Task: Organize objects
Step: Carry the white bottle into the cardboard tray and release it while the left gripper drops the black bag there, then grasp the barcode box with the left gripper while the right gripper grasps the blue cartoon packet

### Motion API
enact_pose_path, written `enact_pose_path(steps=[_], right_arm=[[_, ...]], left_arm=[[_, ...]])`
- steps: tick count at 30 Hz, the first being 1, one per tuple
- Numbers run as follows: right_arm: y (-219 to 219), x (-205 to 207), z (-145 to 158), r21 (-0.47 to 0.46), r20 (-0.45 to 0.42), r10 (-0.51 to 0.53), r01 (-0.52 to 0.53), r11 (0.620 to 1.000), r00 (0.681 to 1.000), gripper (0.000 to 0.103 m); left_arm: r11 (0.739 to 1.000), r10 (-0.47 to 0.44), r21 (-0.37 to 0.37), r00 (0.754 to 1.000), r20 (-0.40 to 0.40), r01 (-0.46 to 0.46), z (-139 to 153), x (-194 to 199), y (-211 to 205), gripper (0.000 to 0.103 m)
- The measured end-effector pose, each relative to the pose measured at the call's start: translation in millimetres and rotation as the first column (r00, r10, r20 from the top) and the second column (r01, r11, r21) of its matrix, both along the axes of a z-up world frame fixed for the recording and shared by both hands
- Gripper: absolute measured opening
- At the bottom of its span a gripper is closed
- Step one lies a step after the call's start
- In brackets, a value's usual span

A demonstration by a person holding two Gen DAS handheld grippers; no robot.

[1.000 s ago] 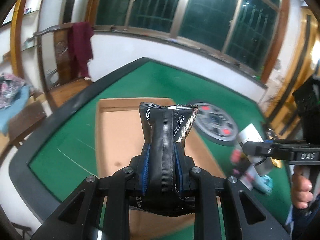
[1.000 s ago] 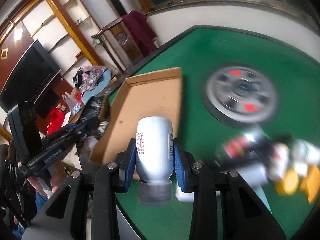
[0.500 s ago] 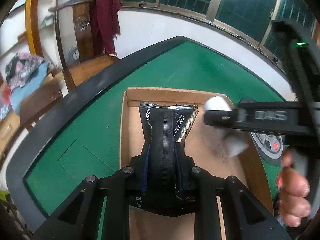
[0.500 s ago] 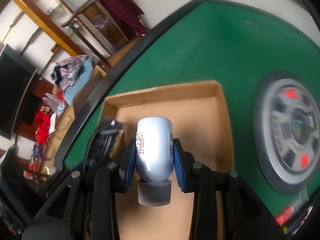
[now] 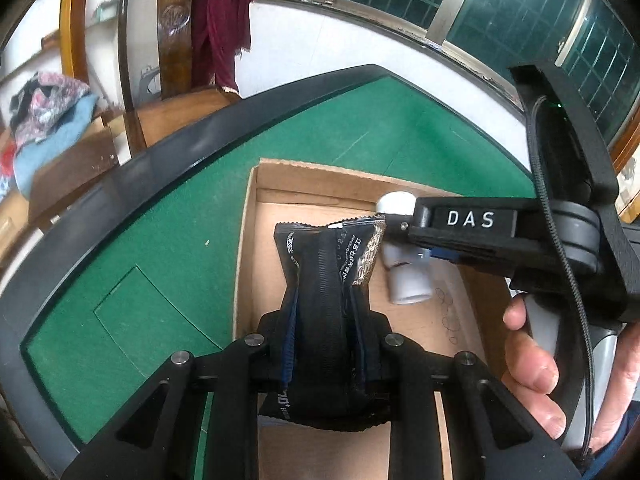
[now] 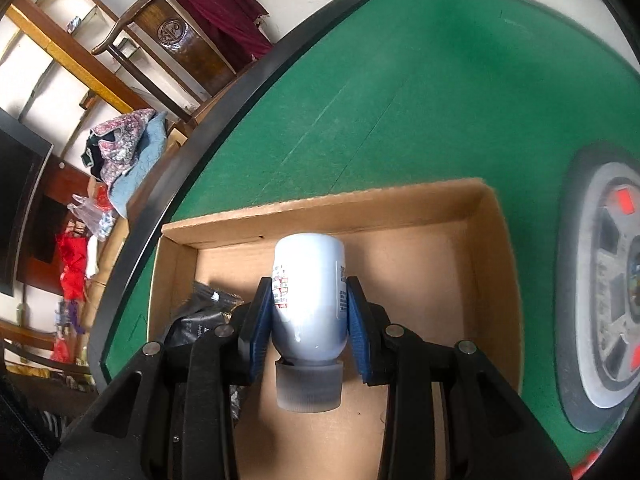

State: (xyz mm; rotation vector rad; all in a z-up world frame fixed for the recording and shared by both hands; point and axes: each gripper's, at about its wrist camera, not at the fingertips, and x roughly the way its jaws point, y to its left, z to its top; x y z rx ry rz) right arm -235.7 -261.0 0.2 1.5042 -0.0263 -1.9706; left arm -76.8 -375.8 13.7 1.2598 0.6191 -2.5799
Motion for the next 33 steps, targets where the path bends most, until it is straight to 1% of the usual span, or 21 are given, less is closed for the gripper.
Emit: enact_pose_path(steps=[2,6,7,8,10,15,17,19,20,22,24,25,26,28,29,31,32,33], right_arm=[[-0.5,0.5,0.8,-0.017,0.002,0.006,-0.006,1.000,1.000,0.033],[0.8,3.4,6.3,-0.009,-0.017,0.012,-0.012,1.000,1.000,0.033],[1.1,4.6,8.2,-0.007,-0.025,0.012,-0.012,1.000,1.000,0.033],[2.9,5.5,10.1,-0.009,-0.031,0.012,-0.013,1.000,0.999,0.033],[7.8,6.9,16.0,-0.029,-0.032,0.014,-0.015,0.999,0.999,0.033],[28.0,18.5,31.7,-0.066,-0.040,0.017,-0.019,0.998,0.999,0.033],[44.3,28.4,40.3,-0.100,-0.037,0.024,-0.028,0.995,0.999,0.033],[71.1,46.5,51.9,-0.120,-0.061,0.036,-0.043,0.992,0.997,0.033],[82.9,54.3,56.5,-0.127,-0.075,0.039,-0.049,0.991,0.996,0.034],[116.9,77.8,67.8,-0.149,-0.105,0.055,-0.070,0.986,0.993,0.033],[149.9,97.4,77.3,-0.176,-0.130,0.059,-0.081,0.981,0.990,0.033],[176.1,111.9,83.6,-0.199,-0.145,0.057,-0.086,0.976,0.988,0.033],[194.9,123.2,86.9,-0.209,-0.159,0.054,-0.087,0.974,0.986,0.034],[231.1,144.8,92.8,-0.228,-0.196,0.036,-0.081,0.970,0.980,0.034],[247.6,154.7,94.4,-0.234,-0.213,0.026,-0.077,0.969,0.977,0.034],[278.7,170.2,93.0,-0.234,-0.237,-0.001,-0.056,0.971,0.971,0.035],[294.3,173.2,90.5,-0.231,-0.247,-0.013,-0.046,0.972,0.969,0.035],[306.6,175.6,88.2,-0.228,-0.253,-0.026,-0.034,0.973,0.967,0.035]], left_arm=[[1.000,-0.008,0.018,1.000,-0.007,0.008,0.3,0.3,-1.0,0.022],[0.999,-0.016,0.034,0.999,-0.033,0.017,4.9,4.5,-0.7,0.024],[0.999,-0.020,0.045,0.999,-0.041,0.022,6.2,5.9,-0.5,0.030],[0.998,-0.023,0.055,0.998,-0.051,0.025,8.0,7.5,0.2,0.037],[0.998,-0.024,0.055,0.997,-0.067,0.027,12.1,11.1,2.8,0.046],[0.999,-0.048,0.014,0.994,-0.097,0.050,27.1,24.3,17.6,0.047],[0.996,-0.085,0.002,0.989,-0.125,0.085,35.9,36.1,30.7,0.047],[0.988,-0.150,-0.047,0.977,-0.153,0.144,44.5,52.1,54.0,0.047],[0.983,-0.181,-0.069,0.970,-0.159,0.172,48.0,58.2,65.1,0.049],[0.961,-0.269,-0.113,0.947,-0.175,0.252,52.2,70.4,93.3,0.054],[0.926,-0.366,-0.172,0.913,-0.180,0.337,55.6,84.4,128.0,0.055],[0.896,-0.429,-0.212,0.884,-0.185,0.390,57.3,93.0,150.2,0.055],[0.874,-0.471,-0.232,0.862,-0.187,0.427,59.3,97.0,163.8,0.055],[0.804,-0.578,-0.285,0.798,-0.168,0.522,59.9,105.8,196.9,0.055],[0.755,-0.634,-0.331,0.759,-0.148,0.566,59.0,109.5,214.8,0.055],[0.673,-0.706,-0.389,0.703,-0.085,0.629,52.8,112.7,241.5,0.055],[0.641,-0.723,-0.414,0.689,-0.044,0.646,49.3,111.0,254.6,0.055],[0.622,-0.733,-0.421,0.680,-0.019,0.660,46.7,108.9,262.5,0.055]])
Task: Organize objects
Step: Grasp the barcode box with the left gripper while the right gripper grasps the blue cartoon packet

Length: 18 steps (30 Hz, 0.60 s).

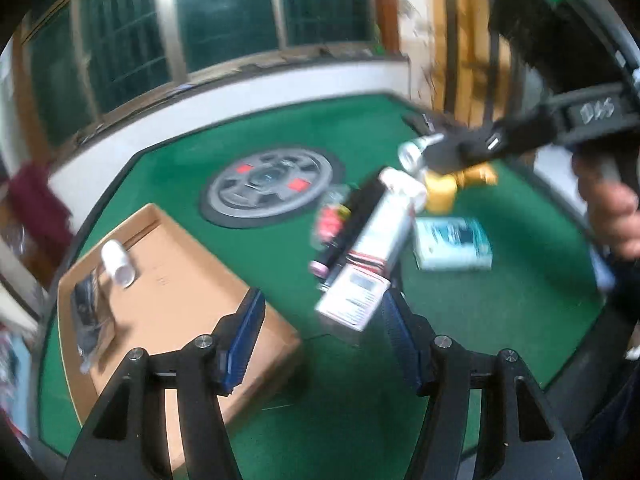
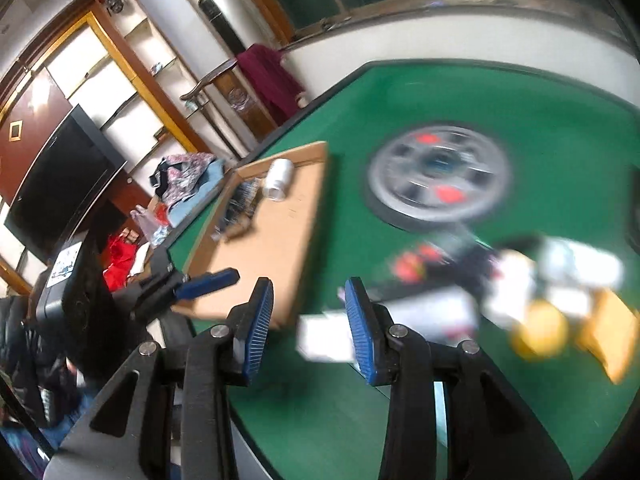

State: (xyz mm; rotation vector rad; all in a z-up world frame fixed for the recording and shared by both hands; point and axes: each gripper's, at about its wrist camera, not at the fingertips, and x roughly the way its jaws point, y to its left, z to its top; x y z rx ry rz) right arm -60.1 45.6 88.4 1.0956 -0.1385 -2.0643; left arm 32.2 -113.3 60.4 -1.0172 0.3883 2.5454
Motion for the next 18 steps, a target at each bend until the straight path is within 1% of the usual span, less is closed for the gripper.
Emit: enact_pose_path(steps=[2,4,5,6,8,9,10,12,13,14,15,16,18], right_arm=[[30.5,0.1,-5.5,-0.024,0.004,-0.033,0.033,0.999,0.999,0.035],[53.2,-4.1,-11.7,-0.059,0.029,-0.059,0.061,0.996,0.998,0.035],[58.8,-6.9,-14.1,-0.073,0.042,-0.069,0.072,0.995,0.997,0.035],[66.1,-10.1,-15.7,-0.091,0.059,-0.074,0.079,0.993,0.996,0.035],[75.1,-15.0,-18.2,-0.123,0.088,-0.082,0.092,0.988,0.993,0.035],[79.1,-16.2,-19.9,-0.135,0.099,-0.082,0.095,0.986,0.992,0.035],[79.7,-17.3,-21.2,-0.143,0.111,-0.074,0.089,0.986,0.991,0.035],[79.8,-17.3,-24.3,-0.130,0.114,-0.068,0.083,0.988,0.991,0.035],[79.6,-17.6,-26.5,-0.122,0.114,-0.069,0.083,0.989,0.991,0.035],[79.2,-17.1,-28.4,-0.112,0.115,-0.063,0.076,0.991,0.991,0.035],[78.6,-16.2,-29.7,-0.103,0.116,-0.057,0.069,0.992,0.992,0.035],[77.8,-17.2,-33.0,-0.090,0.121,-0.053,0.064,0.994,0.991,0.035],[75.8,-20.3,-40.0,-0.070,0.139,-0.051,0.061,0.996,0.989,0.035]], left_arm=[[0.999,-0.012,-0.040,1.000,0.023,0.013,-3.7,-6.8,6.9,0.055],[0.998,-0.038,-0.043,0.998,0.057,0.040,-8.9,-12.2,10.3,0.055],[0.997,-0.066,-0.035,0.994,0.087,0.070,-10.7,-15.3,12.0,0.055],[0.996,-0.076,-0.044,0.992,0.102,0.080,-13.2,-18.0,12.5,0.055],[0.992,-0.060,-0.100,0.990,0.126,0.073,-21.5,-27.8,15.3,0.055],[0.991,-0.054,-0.116,0.989,0.134,0.070,-25.0,-30.6,17.3,0.055],[0.990,-0.053,-0.119,0.986,0.155,0.072,-28.9,-36.0,18.2,0.055],[0.991,-0.048,-0.114,0.984,0.171,0.068,-34.8,-39.4,18.8,0.055],[0.992,-0.039,-0.108,0.984,0.176,0.058,-37.3,-39.3,20.0,0.053],[0.994,-0.030,-0.094,0.982,0.185,0.048,-39.7,-38.9,22.4,0.042],[0.996,-0.027,-0.083,0.980,0.197,0.044,-41.3,-38.1,25.7,0.038],[0.997,-0.015,-0.077,0.978,0.208,0.032,-43.8,-36.0,29.1,0.032],[0.998,0.022,-0.070,0.978,0.209,-0.007,-47.5,-26.2,37.2,0.030]])
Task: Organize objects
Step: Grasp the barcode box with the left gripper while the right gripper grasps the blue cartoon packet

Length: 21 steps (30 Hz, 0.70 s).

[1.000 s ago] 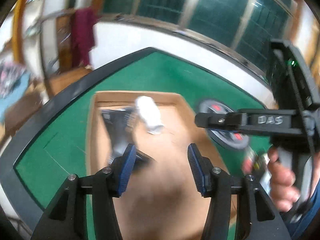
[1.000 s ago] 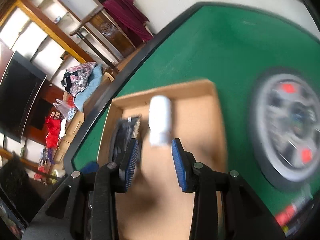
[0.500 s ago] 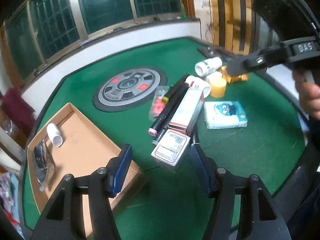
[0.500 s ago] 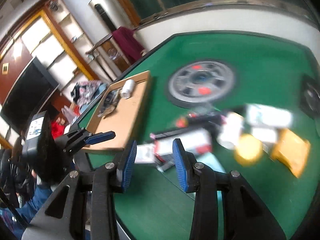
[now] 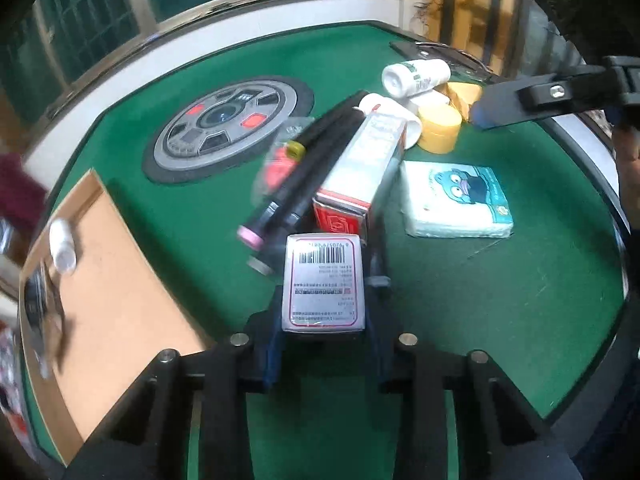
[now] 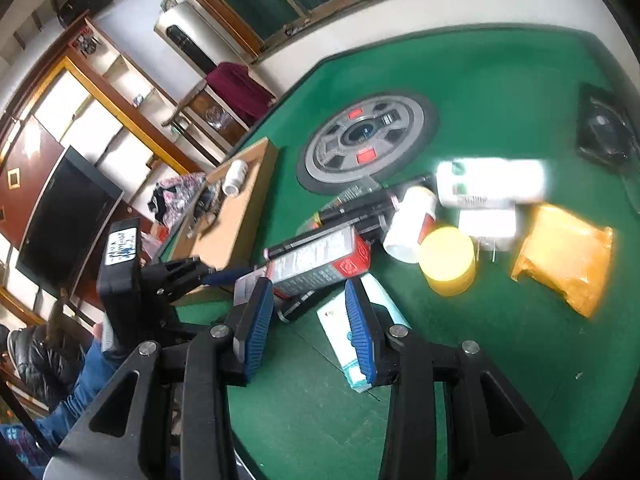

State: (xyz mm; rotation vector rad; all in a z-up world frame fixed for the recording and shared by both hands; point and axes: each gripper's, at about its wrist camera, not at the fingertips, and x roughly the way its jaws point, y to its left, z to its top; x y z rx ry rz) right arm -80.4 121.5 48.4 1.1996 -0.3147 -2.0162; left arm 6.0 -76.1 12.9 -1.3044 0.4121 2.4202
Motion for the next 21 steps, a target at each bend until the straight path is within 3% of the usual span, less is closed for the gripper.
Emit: enact_pose_path(steps=[4,9,14,18,21], right_arm=[[-8.9,-6.2,-18.0,0.093,0.018,0.019,-0.020,0.995,1.000,0.038],[-29.1,-0.8,-31.0,0.168,0.006,0.131,-0.131,0.977,0.991,0.040],[-43.7,18.5,-27.5,0.327,-0.144,0.210,-0.154,0.932,0.967,0.040],[-50.0,20.4,-34.2,0.411,-0.178,0.225,-0.135,0.901,0.958,0.040],[-48.0,20.9,-34.0,0.423,-0.192,0.232,-0.133,0.896,0.954,0.040]], left_arm=[[0.999,0.036,0.041,0.999,0.015,-0.036,-1.0,16.2,12.8,0.030],[0.992,0.099,0.074,0.994,0.035,-0.102,-1.4,17.3,11.0,0.030],[0.991,0.105,0.079,0.994,0.022,-0.106,0.2,20.5,9.7,0.030],[0.991,0.105,0.085,0.994,0.017,-0.106,0.7,22.2,6.9,0.030],[0.990,0.107,0.086,0.994,0.013,-0.108,-1.1,21.3,7.6,0.030]])
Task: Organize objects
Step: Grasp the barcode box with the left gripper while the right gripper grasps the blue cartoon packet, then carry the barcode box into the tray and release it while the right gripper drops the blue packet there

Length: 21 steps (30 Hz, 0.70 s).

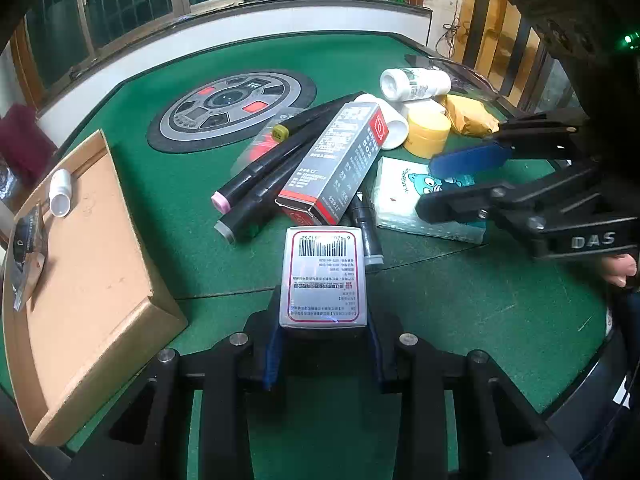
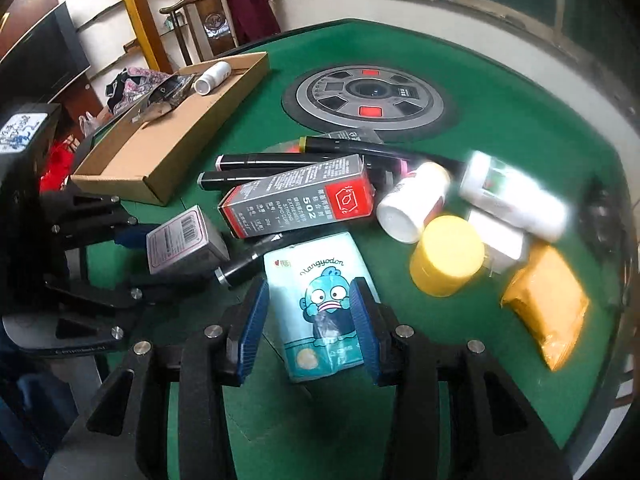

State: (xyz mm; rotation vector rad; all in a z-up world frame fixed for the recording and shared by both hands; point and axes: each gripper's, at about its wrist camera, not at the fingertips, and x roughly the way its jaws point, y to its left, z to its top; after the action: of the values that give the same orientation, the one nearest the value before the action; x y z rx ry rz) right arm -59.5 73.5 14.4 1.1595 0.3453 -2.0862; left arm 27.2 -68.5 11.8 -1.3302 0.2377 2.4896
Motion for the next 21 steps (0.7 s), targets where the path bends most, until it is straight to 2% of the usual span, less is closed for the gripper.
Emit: enact_pose_path(steps=[3,7,9,11,15,17,19,20,21], right_arm=[[-4.1,0.4,-2.6,0.080,-0.091,-0.027,0.034,0.996,0.995,0.040],[-2.9,-1.6,-3.8,0.044,-0.048,0.001,0.001,0.999,0.999,0.040],[1.6,-5.3,-1.4,-0.036,0.025,0.038,-0.037,0.999,0.999,0.040],[7.1,-11.8,-2.0,-0.098,0.085,0.038,-0.030,0.995,0.996,0.040],[9.1,-10.1,0.0,-0.127,0.101,0.043,-0.030,0.991,0.994,0.040],[4.0,-1.2,2.4,-0.086,0.052,0.045,-0.041,0.995,0.998,0.040],[-2.0,5.7,-1.0,-0.013,-0.006,0.033,-0.033,0.999,0.999,0.049],[-4.6,5.5,-3.7,0.014,-0.007,0.031,-0.031,0.999,1.000,0.063],[-6.5,5.9,-5.8,0.033,0.002,0.030,-0.030,0.999,1.000,0.066]], left_arm=[[1.000,-0.002,0.001,1.000,-0.003,0.002,-0.5,0.3,0.0,0.031],[1.000,-0.005,0.005,1.000,-0.007,0.005,-1.3,0.0,-0.6,0.031],[1.000,-0.006,0.008,1.000,-0.007,0.006,-1.3,-0.1,-1.2,0.031],[1.000,-0.005,0.010,1.000,-0.009,0.005,-1.7,0.9,-0.9,0.031],[1.000,-0.001,0.023,1.000,-0.009,0.001,-1.8,2.0,-2.3,0.031],[1.000,0.000,0.023,1.000,-0.009,0.000,-1.9,2.6,-2.2,0.031],[1.000,0.000,0.021,1.000,-0.009,0.000,-1.5,2.5,-2.7,0.031],[1.000,0.000,0.020,1.000,-0.010,0.000,-1.6,2.7,-2.9,0.031],[1.000,0.000,0.020,1.000,-0.010,0.001,-1.8,2.3,-3.6,0.031]])
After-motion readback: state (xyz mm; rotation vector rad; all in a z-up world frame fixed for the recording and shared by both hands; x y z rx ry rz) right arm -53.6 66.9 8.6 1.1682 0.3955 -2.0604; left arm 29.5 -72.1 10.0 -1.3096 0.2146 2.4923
